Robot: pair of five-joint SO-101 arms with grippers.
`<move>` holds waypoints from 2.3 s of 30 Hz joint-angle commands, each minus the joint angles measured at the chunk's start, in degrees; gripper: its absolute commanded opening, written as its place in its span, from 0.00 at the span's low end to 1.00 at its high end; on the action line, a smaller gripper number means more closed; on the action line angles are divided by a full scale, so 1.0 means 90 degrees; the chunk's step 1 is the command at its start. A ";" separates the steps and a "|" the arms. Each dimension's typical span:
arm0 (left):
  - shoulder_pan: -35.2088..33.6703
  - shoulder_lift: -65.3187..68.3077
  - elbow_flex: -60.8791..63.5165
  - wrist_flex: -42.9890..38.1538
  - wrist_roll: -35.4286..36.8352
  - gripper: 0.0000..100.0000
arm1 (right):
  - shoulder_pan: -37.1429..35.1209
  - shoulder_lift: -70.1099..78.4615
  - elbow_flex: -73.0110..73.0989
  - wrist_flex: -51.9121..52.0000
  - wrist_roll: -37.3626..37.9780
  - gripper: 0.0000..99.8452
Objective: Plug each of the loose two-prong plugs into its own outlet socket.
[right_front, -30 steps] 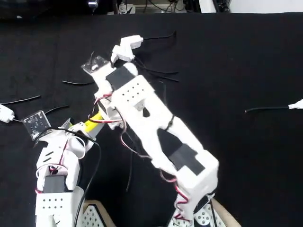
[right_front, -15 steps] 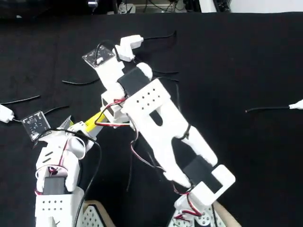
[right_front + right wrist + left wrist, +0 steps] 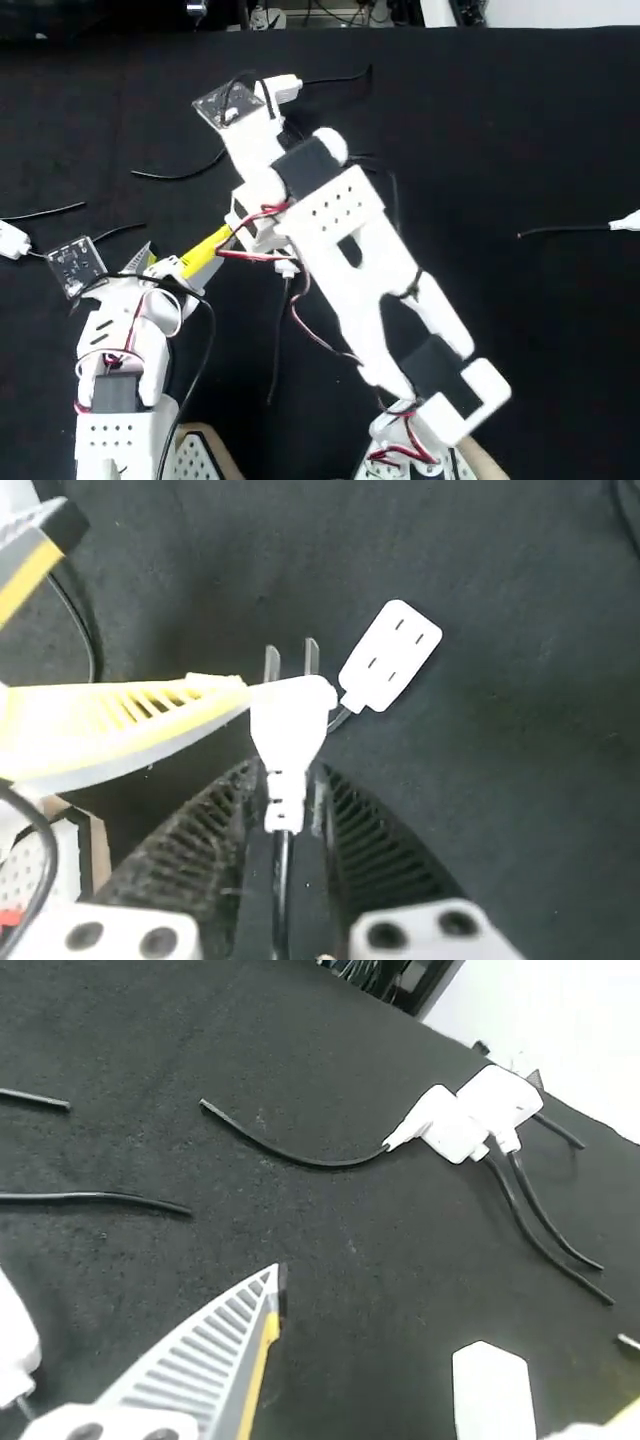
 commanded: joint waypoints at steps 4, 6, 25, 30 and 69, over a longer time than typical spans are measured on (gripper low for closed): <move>0.0024 0.0000 0.0093 0.0020 -0.0059 0.54 | 0.0068 -0.0630 0.0083 0.0137 0.0049 0.01; 0.0024 -0.0010 0.0093 0.0020 -0.0059 0.54 | 0.0068 -0.0620 0.0083 0.0137 0.0049 0.01; 0.0015 -0.0029 0.0093 0.0010 -0.0059 0.54 | 0.0039 -0.0591 0.0747 0.0098 0.0410 0.01; 0.0024 -0.0029 0.0093 0.0020 -0.0059 0.54 | -0.0342 -0.0591 0.0747 0.0098 0.0469 0.01; 0.0054 -0.0029 0.0093 0.0029 -0.0059 0.54 | -0.0410 -0.0200 -0.0200 -0.0039 -0.1143 0.01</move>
